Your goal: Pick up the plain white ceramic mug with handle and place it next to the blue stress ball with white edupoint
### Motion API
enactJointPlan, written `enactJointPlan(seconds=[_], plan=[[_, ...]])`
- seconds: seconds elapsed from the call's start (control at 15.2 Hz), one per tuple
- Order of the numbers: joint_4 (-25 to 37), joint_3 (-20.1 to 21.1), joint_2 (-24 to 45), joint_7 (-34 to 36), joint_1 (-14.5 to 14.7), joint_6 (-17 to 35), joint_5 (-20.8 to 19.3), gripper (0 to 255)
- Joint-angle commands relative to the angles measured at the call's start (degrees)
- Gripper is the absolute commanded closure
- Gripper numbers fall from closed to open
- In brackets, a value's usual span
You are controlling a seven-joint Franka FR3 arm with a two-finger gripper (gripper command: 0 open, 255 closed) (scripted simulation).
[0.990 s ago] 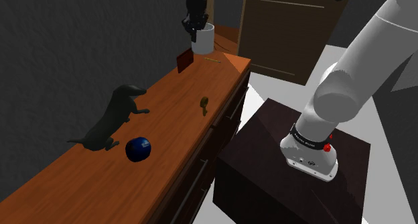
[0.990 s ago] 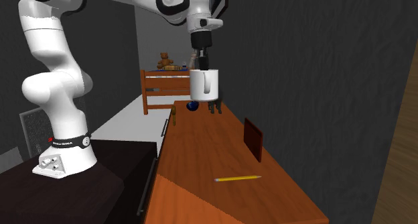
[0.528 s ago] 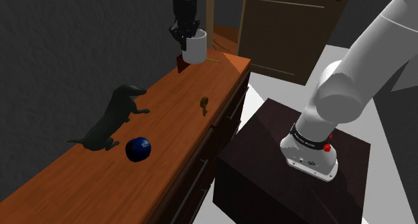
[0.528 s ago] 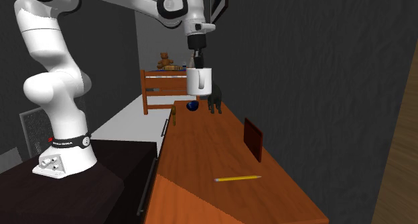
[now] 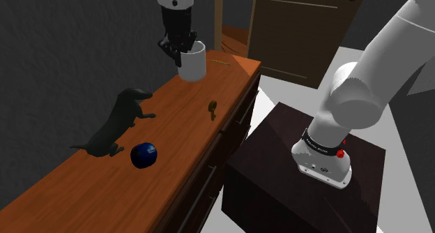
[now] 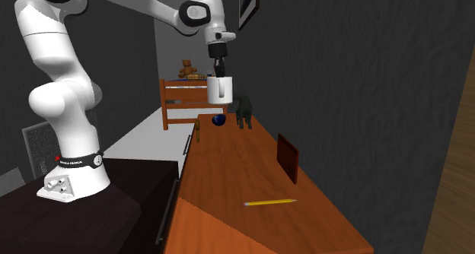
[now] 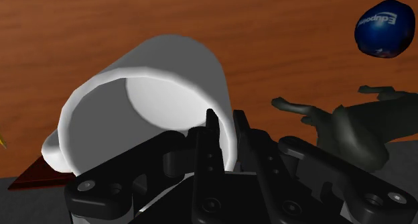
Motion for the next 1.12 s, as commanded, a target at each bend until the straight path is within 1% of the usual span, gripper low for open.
enactJointPlan(seconds=[0.0, 0.33, 1.06], plan=[[1.09, 1.79, 0.76, 3.03, 1.09, -0.44, -0.18, 255], [3.89, 5.8, 3.11, 9.83, 3.55, -1.32, -0.97, 255], [-2.79, 6.16, 4.93, 10.97, 3.6, 7.03, -1.88, 255]])
